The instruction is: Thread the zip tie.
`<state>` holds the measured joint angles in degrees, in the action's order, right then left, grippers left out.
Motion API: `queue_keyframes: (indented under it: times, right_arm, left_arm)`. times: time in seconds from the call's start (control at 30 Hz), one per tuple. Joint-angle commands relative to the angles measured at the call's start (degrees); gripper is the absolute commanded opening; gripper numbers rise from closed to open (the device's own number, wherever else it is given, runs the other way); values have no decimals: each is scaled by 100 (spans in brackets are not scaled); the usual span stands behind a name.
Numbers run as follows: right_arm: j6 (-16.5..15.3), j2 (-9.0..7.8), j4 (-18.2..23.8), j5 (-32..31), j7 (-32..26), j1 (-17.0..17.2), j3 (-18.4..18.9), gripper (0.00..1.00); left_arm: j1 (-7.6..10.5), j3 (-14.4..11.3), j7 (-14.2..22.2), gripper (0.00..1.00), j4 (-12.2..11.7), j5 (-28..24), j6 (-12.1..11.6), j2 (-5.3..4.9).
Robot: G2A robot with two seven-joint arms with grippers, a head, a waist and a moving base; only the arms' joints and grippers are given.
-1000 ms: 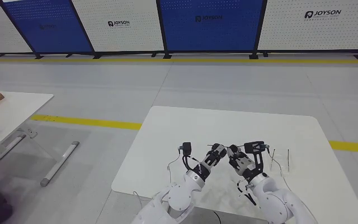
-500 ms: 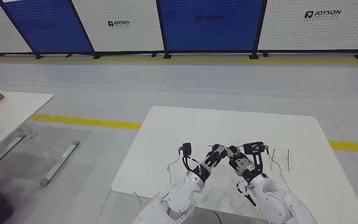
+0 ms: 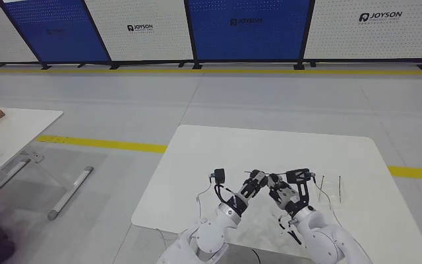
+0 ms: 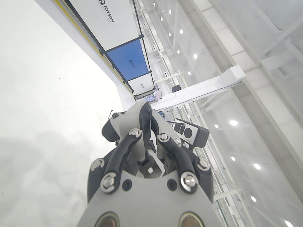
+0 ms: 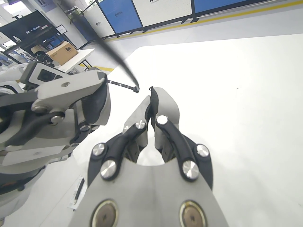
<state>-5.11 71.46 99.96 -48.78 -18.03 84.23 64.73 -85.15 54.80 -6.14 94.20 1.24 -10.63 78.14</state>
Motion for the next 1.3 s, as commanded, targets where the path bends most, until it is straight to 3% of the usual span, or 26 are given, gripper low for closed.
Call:
queue_keyframes:
  times: [0.0,0.1,0.3,0.47,0.73,1.0,1.17,1.27]
  right_arm:
    - [13,0,21,31,-13,6,15,20]
    - [14,-1,38,30,-18,16,24,24]
    - [1,-3,50,13,-54,27,28,13]
    - [-1,-1,60,27,-20,24,40,11]
    - [-13,3,58,41,-7,-2,50,13]
    - [-31,7,31,51,-74,-45,42,21]
    - [-29,14,21,73,-57,-92,41,15]
    - [-30,16,13,66,-48,-102,37,0]
  left_arm:
    - [5,-5,12,0,-17,-13,13,3]
    - [13,-10,19,0,-32,-19,22,6]
    - [50,5,28,0,-59,-86,46,13]
    - [58,-7,49,0,-73,-96,48,18]
    - [76,-34,55,0,-110,-89,61,27]
    - [115,-36,49,0,-146,-106,88,38]
    - [130,-50,60,0,-163,-115,91,45]
    - [133,-51,62,0,-168,-121,89,47]
